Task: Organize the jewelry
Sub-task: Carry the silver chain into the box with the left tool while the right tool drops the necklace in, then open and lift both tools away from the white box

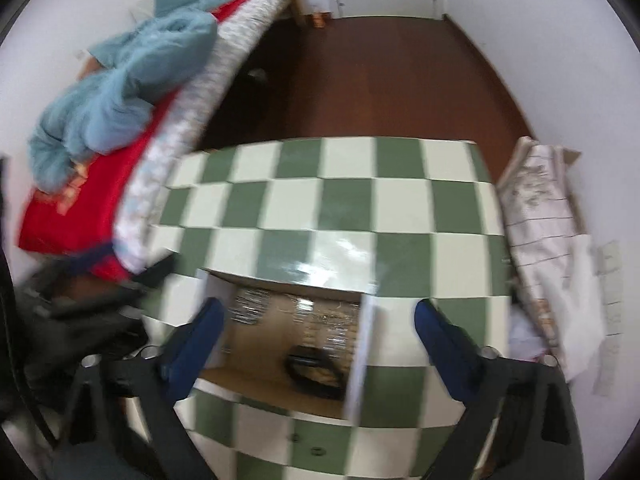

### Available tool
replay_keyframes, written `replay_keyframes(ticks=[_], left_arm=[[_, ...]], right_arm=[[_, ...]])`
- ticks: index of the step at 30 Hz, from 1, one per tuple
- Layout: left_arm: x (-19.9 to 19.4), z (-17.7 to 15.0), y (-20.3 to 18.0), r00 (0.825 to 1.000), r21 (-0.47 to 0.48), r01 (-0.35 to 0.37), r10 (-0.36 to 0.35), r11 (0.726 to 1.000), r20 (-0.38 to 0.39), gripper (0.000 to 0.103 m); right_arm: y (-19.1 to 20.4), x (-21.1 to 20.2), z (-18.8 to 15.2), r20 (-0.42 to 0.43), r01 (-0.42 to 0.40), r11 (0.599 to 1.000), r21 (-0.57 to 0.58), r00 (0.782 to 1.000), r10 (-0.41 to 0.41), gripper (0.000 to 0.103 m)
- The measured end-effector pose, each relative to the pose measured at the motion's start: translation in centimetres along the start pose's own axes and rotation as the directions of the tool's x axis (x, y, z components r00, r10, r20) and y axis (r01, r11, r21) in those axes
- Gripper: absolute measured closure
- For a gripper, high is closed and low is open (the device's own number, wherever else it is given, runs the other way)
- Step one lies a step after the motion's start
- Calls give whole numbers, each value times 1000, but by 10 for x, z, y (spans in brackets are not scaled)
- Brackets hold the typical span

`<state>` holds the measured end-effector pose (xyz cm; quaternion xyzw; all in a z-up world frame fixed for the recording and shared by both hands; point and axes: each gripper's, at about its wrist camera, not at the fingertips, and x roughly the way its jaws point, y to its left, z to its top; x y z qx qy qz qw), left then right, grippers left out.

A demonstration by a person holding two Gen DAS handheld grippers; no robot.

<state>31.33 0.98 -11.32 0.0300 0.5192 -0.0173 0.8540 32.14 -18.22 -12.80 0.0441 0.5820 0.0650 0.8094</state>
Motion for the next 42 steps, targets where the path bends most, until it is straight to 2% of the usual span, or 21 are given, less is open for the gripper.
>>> replay_keyframes(ticks=[1, 2, 5, 8, 12, 18, 23, 29, 36, 42], left_arm=[[3, -2, 3, 1000, -1, -25, 25, 1000, -3, 4], [5, -5, 5, 999, -6, -42, 42, 999, -7, 0], [11, -21, 10, 996, -17, -94, 94, 995, 8, 0], [14, -39, 10, 990, -16, -138, 138, 990, 25, 0], [16, -59, 10, 990, -39, -134, 135, 990, 26, 0], [8, -77, 12, 984, -59, -169, 172, 984, 54, 0], [-6, -87, 12, 984, -69, -160, 165, 985, 70, 0], [-39, -99, 12, 980, -75, -146, 155, 986, 125, 0], [-83, -116, 12, 960, -75, -170, 183, 983, 211, 0], [-116, -129, 8, 947, -66, -164, 175, 984, 269, 0]], right_arm=[[-3, 5, -5, -13, 47, 999, -8, 999, -47, 4], [-5, 11, -11, -31, 69, 998, -6, 997, -69, 2], [-9, 28, -31, -76, 100, 995, -7, 992, -101, 0], [-9, 41, -52, -83, 147, 989, -4, 986, -146, 0], [-8, 48, -72, -69, 165, 986, 24, 984, -163, 0], [-2, 45, -88, -42, 171, 984, 52, 985, -169, 0], [3, 27, -96, 11, 183, 981, 64, 983, -184, 0], [10, -6, -105, 94, 192, 979, 71, 976, -198, 0], [20, -54, -126, 203, 205, 976, 72, 955, -216, 0], [26, -88, -142, 257, 173, 982, 75, 948, -186, 0]])
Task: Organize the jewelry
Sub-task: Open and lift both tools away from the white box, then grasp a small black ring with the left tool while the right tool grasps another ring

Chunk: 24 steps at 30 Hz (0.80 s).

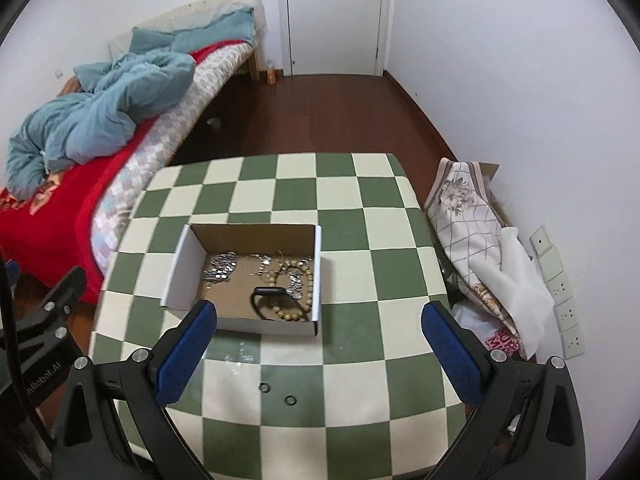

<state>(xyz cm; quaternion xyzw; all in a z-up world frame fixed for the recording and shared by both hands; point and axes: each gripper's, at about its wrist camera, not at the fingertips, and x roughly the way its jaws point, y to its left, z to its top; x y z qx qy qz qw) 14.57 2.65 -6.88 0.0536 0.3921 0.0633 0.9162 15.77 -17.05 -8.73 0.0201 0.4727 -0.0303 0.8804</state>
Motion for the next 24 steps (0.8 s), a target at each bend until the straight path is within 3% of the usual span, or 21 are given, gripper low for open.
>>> replay_keyframes(ticks=[5, 9, 11, 13, 14, 19, 24], left_arm=[[-10, -17, 3, 1000, -44, -11, 10, 999, -19, 0], [11, -46, -4, 995, -21, -49, 47, 999, -83, 0], [31, -64, -10, 989, -4, -60, 59, 998, -134, 0], [51, -84, -15, 981, 19, -67, 69, 998, -179, 0], [59, -91, -17, 978, 32, -72, 77, 997, -191, 0], [91, -124, -13, 951, 47, -88, 98, 995, -294, 0], [101, -133, -7, 941, 33, -85, 91, 996, -325, 0]], right_arm=[[-3, -11, -16, -21, -52, 998, 28, 998, 52, 0], [-10, 12, -49, -100, -40, 998, 40, 994, 44, 0], [-13, 32, -67, -149, -34, 999, 38, 988, 40, 11], [-12, 55, -85, -199, -36, 999, 24, 979, 41, 43], [-12, 66, -94, -225, -44, 999, 27, 973, 49, 47], [-6, 106, -124, -269, -74, 997, 11, 960, 74, 49], [5, 131, -136, -295, -93, 996, -3, 951, 88, 49]])
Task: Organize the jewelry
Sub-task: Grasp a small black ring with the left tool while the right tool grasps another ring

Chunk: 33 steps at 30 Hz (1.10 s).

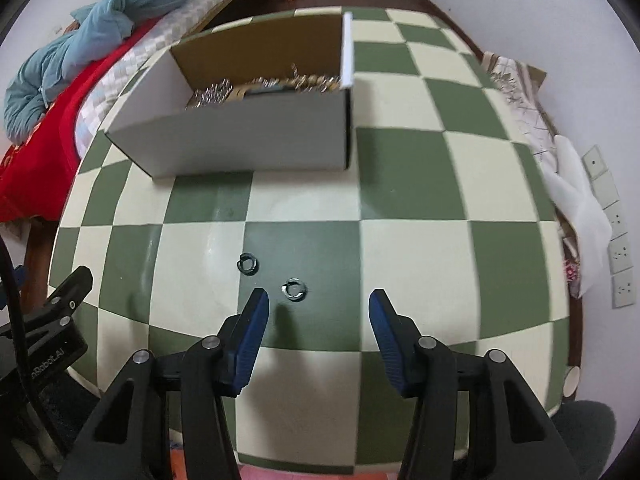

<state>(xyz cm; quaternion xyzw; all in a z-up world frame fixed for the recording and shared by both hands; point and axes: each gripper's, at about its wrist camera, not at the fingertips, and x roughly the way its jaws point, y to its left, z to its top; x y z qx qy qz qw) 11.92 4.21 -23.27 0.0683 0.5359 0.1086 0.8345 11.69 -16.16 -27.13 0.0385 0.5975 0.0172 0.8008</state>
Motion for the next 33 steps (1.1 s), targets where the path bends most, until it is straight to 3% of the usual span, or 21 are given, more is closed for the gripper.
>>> replay_keyframes(ticks=[6, 8, 10, 12, 18, 24, 27, 28, 30, 31, 32, 33], left_arm=[[4, 4, 3, 1000, -16, 20, -20, 1000, -5, 0], [5, 5, 1, 1000, -15, 27, -27, 1000, -7, 0], [5, 6, -3, 999, -6, 38, -38, 999, -9, 0], [5, 7, -9, 999, 1, 51, -51, 999, -12, 0], [-1, 8, -46, 987, 67, 157, -155, 985, -34, 0], [-7, 9, -105, 965, 182, 261, -255, 948, -55, 4], [0, 9, -128, 956, 230, 292, -280, 928, -83, 19], [2, 9, -132, 953, 235, 303, -289, 924, -94, 29], [3, 9, -137, 945, 240, 326, -314, 915, -86, 32], [2, 11, -138, 941, 240, 339, -328, 910, -83, 39], [2, 12, -136, 930, 235, 367, -357, 900, -84, 60], [1, 14, -135, 932, 235, 361, -355, 903, -70, 72]], right_arm=[[11, 11, 0, 17, 19, 999, -45, 1000, -19, 50], [16, 8, -4, 31, 34, 997, -71, 999, -32, 68], [17, 6, -7, 43, 45, 995, -91, 998, -41, 96], [12, 4, -10, 51, 36, 996, -83, 998, -31, 103], [-35, -5, -10, 54, -26, 997, 76, 998, 22, 103], [-76, -16, -5, 61, -43, 983, 179, 998, 32, 103], [-88, -17, -4, 50, -41, 976, 213, 998, 30, 102], [-92, -17, -4, 50, -37, 974, 224, 998, 26, 102], [-98, -17, -3, 40, -32, 970, 240, 999, 23, 101], [-101, -17, -3, 40, -30, 968, 250, 999, 21, 100], [-104, -18, -3, 42, -29, 966, 258, 999, 19, 99], [-106, -18, -3, 42, -29, 964, 264, 999, 19, 97]])
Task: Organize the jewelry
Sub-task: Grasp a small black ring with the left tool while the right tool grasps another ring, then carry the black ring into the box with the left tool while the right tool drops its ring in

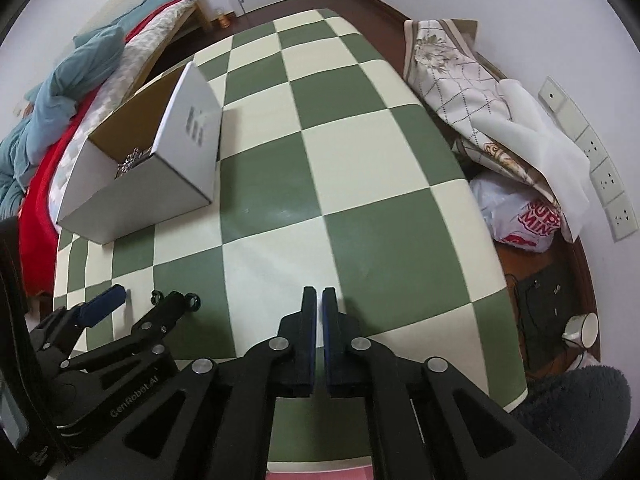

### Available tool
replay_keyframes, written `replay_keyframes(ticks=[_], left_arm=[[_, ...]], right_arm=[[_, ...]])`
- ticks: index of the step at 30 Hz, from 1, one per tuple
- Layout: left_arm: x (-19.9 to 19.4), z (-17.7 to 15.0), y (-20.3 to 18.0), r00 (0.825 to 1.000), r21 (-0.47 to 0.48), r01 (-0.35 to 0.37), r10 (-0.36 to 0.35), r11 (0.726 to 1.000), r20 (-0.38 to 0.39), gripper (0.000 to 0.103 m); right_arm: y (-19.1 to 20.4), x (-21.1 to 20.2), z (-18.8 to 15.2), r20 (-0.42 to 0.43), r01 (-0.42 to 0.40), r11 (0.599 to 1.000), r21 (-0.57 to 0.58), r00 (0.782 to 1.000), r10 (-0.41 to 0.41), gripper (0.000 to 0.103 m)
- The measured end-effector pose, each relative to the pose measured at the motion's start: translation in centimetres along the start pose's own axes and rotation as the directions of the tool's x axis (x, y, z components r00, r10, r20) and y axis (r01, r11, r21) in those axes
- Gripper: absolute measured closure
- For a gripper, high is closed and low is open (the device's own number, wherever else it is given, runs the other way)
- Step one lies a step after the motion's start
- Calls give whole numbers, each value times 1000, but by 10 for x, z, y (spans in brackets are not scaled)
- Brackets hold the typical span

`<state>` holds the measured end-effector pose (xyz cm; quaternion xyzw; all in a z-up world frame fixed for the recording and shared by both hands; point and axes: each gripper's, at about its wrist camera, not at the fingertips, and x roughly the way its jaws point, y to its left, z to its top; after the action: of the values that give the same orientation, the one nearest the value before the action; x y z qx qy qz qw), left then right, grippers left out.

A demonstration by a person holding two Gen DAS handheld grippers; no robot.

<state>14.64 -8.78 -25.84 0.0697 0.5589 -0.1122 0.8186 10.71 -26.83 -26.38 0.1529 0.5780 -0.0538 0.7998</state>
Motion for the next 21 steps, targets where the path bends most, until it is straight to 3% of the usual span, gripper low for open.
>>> replay_keyframes(ticks=[1, 5, 8, 9, 11, 15, 21], left_arm=[[-1, 0, 0, 1000, 4, 6, -6, 1000, -1, 93], [-2, -3, 18, 999, -31, 27, -28, 999, -21, 93], [-6, -12, 41, 1000, -75, 13, -15, 997, -28, 93], [-7, -15, 47, 999, -86, 5, -7, 996, -31, 93], [-9, -21, 63, 999, -119, -7, 2, 993, -38, 93], [-12, -26, 78, 999, -159, -19, 12, 987, -42, 93], [-22, -28, 89, 1000, -190, -4, 0, 982, -21, 93]], right_arm=[[-2, 0, 1, 1, -5, 1000, 13, 1000, 5, 95], [-3, 0, 1, -5, -55, 998, 32, 998, 55, 92], [5, 1, 0, -9, -201, 979, 31, 979, 202, 66], [13, 2, 0, -22, -268, 963, 3, 963, 268, 58], [30, 4, -2, -36, -304, 951, -57, 952, 303, 56], [69, 9, -10, -24, -234, 948, -216, 972, 234, 56], [99, 24, -23, -9, -127, 937, -325, 991, 131, 57]])
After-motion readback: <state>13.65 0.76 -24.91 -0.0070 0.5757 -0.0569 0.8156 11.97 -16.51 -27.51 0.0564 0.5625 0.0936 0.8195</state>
